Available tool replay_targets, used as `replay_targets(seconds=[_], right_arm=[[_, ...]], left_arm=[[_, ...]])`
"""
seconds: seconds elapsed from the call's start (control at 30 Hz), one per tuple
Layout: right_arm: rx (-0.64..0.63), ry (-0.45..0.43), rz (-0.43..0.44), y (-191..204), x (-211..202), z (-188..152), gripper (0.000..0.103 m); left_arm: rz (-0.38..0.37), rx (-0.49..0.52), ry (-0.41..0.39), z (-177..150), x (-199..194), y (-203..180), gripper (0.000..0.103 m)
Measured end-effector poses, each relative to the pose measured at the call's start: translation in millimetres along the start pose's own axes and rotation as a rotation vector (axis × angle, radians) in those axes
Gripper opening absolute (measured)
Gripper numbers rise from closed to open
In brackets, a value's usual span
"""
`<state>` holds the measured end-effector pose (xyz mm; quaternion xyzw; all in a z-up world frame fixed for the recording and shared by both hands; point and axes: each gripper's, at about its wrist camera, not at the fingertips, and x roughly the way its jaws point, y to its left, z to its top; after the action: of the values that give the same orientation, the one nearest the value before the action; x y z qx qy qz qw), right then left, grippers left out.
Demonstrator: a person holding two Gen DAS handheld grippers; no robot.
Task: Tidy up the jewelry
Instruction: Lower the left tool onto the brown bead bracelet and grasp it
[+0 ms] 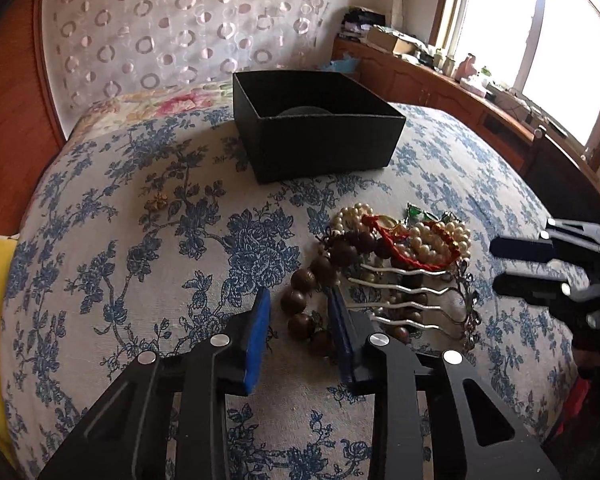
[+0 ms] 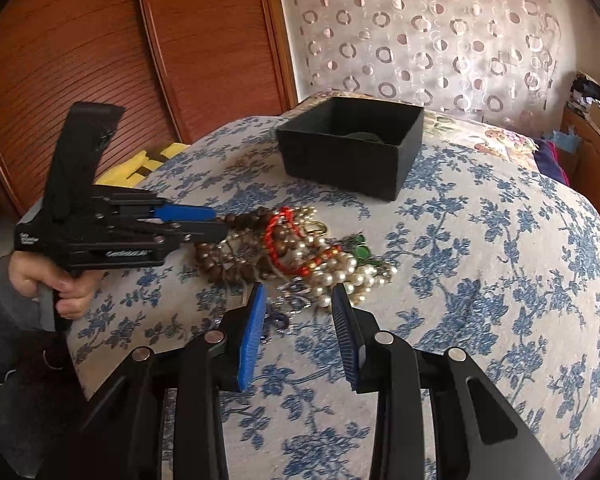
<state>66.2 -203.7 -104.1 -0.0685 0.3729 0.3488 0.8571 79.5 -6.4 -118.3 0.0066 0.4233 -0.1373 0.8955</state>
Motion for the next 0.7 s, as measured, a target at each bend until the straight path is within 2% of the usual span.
replay_targets(seconds=[0.03,0.1,0.5,0.7], right_arm=[[-0.004,0.001,0.0,2.1,0.0,-0.4,0.037],[-0.008,0.002,-0.001,3.6,0.0,-0.6,0.037],[-0.012,0.021,0.005,15.6,10.0,-3.5,0.037],[0.0,0.03,0.012,19.1,17.1,-2.6,0.058]], left_arm=[[0.002,-0.003,0.0,1.0,0.6,1.3,0.026],[0.002,-0.008,0.005,2.3,2.1,3.9,0.014],[0.056,0.004,-0.062,0.0,-19.4,3.6,0.012],[0.049,-0.013,-0.054,-4.8,-17.5,6.2,0.012]])
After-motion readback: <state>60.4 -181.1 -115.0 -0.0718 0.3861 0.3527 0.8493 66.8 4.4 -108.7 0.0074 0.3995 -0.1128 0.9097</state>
